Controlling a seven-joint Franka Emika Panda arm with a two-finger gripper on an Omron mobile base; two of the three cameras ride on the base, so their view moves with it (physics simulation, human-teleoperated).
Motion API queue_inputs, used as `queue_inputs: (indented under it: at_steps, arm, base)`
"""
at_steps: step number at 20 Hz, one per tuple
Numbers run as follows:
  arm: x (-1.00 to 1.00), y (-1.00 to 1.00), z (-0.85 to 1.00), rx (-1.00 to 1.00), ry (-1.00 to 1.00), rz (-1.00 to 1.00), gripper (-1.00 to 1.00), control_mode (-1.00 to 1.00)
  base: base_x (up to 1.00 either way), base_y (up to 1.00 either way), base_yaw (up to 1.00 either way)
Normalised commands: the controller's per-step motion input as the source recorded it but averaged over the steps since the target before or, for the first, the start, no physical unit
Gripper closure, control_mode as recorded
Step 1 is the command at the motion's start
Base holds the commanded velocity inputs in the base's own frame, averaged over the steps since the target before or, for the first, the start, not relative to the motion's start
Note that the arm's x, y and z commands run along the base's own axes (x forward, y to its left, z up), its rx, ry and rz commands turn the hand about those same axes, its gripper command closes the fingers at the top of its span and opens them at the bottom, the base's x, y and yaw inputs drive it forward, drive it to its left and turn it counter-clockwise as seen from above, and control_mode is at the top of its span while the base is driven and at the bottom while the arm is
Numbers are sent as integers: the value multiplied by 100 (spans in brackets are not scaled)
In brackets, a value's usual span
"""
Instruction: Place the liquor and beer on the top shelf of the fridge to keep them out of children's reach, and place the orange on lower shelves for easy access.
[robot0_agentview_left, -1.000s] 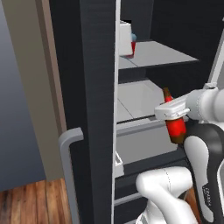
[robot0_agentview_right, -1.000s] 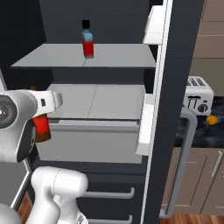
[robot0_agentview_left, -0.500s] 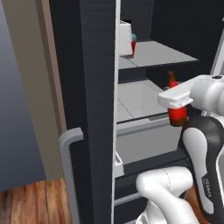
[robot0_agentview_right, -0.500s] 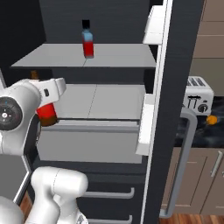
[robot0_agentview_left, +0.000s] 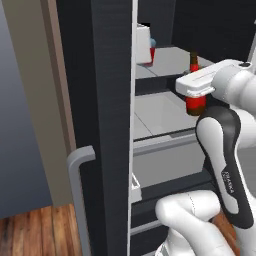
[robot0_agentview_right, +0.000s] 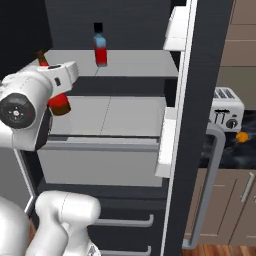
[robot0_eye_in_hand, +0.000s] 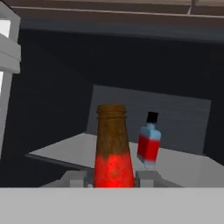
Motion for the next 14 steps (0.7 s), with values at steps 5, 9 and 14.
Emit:
queue_inputs:
  at_steps: [5, 9, 14]
  arm:
    - [37, 0, 31, 9, -9, 1, 100, -100]
    - [41, 0, 25, 11, -7, 3, 100, -100]
    - [51, 0, 22, 14, 0, 2, 100, -100]
  base:
    - [0, 0, 0]
    - [0, 0, 0]
    - [0, 0, 0]
